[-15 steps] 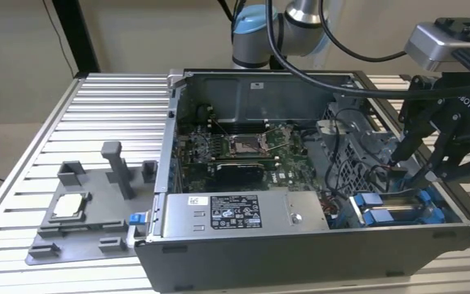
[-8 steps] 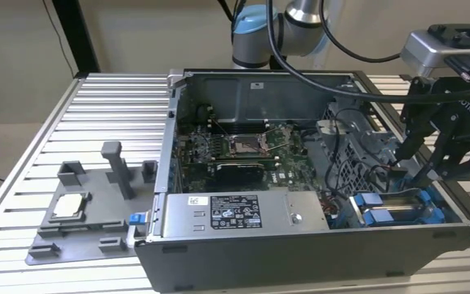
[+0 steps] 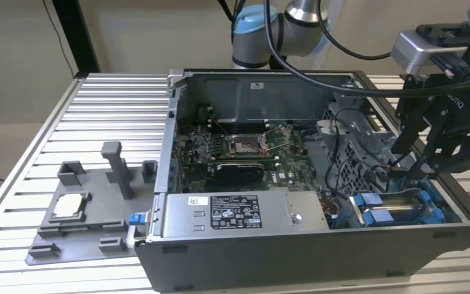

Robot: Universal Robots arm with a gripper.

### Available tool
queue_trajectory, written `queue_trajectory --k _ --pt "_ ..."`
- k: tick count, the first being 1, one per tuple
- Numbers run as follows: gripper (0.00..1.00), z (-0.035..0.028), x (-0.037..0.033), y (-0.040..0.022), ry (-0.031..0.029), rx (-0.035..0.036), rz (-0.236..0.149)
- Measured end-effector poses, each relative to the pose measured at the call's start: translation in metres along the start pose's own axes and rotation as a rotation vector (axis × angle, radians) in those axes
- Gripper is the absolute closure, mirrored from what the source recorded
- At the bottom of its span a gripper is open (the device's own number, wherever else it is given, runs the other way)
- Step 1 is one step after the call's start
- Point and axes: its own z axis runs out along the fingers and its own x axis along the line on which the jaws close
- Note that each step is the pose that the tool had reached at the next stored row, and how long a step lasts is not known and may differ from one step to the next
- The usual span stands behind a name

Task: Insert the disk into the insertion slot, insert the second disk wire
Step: 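Insert the second disk wire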

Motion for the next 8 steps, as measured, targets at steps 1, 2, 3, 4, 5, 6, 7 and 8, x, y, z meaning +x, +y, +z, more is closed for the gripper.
queue_trajectory --k 1,2,3,4,5,6,7,8 --pt "0.0 0.0007 -0.001 -0.0002 0.0018 0.0015 0.002" --pt "0.0 0.0014 -0.0016 -0.0004 0.0051 0.0024 0.004" --pt "0.0 0.002 -0.0021 -0.0006 0.0092 0.0032 0.007" --pt "0.0 0.0028 -0.0026 -0.0009 0.0131 0.0041 0.01" --pt "0.0 0.0034 -0.003 -0.001 0.0168 0.0046 0.013" --pt "0.0 0.0044 -0.0032 -0.001 0.0197 0.005 0.016" --pt "0.0 0.0056 -0.0034 -0.001 0.0222 0.0053 0.021" --pt "0.0 0.0065 -0.0037 -0.001 0.0249 0.0055 0.025"
